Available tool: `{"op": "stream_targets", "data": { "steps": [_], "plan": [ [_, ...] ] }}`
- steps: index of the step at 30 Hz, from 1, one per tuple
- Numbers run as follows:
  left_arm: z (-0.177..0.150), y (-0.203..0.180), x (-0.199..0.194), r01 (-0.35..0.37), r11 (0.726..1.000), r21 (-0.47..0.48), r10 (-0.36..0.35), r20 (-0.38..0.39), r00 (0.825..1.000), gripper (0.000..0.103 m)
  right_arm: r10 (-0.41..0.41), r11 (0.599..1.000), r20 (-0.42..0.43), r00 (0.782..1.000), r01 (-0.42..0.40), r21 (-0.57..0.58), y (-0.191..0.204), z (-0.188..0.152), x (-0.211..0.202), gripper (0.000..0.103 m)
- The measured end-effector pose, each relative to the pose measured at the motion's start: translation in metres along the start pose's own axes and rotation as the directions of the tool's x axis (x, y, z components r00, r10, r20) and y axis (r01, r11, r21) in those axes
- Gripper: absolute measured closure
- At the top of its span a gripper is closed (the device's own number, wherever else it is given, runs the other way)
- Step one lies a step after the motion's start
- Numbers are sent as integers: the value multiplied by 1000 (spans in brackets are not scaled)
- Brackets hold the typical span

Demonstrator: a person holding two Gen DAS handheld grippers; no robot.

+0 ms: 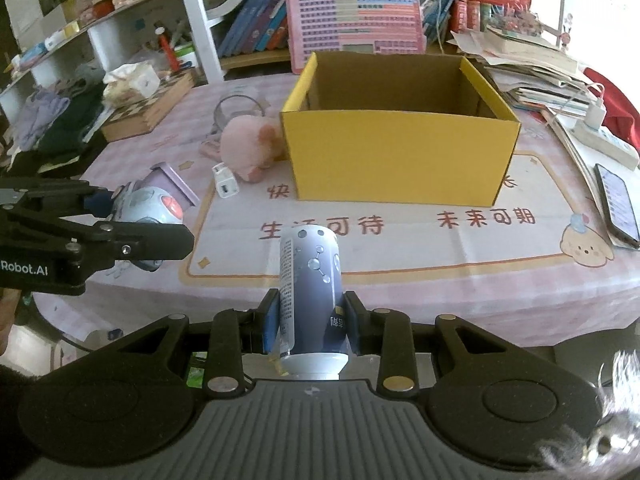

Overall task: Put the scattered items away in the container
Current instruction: 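Lift the spray bottle and grey truck and carry both over the yellow box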

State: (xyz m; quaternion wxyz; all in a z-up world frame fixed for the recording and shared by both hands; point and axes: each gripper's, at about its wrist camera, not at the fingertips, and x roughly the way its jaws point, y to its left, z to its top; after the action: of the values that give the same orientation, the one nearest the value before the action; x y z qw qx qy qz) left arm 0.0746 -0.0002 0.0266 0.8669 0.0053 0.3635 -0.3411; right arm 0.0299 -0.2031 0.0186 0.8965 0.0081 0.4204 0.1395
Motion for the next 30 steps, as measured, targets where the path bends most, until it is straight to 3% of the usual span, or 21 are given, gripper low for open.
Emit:
{"op": "stream_targets", "data": {
  "steps": [20, 30],
  "plan": [
    [43, -13, 44, -34, 999, 33, 34, 2, 999, 41, 29, 1000, 14, 999, -28, -11, -54, 43, 24, 72],
    [76, -19, 58, -54, 998, 39, 51, 64, 997, 41, 33, 998, 63, 997, -29, -58, -79, 79, 32, 72]
  ]
}}
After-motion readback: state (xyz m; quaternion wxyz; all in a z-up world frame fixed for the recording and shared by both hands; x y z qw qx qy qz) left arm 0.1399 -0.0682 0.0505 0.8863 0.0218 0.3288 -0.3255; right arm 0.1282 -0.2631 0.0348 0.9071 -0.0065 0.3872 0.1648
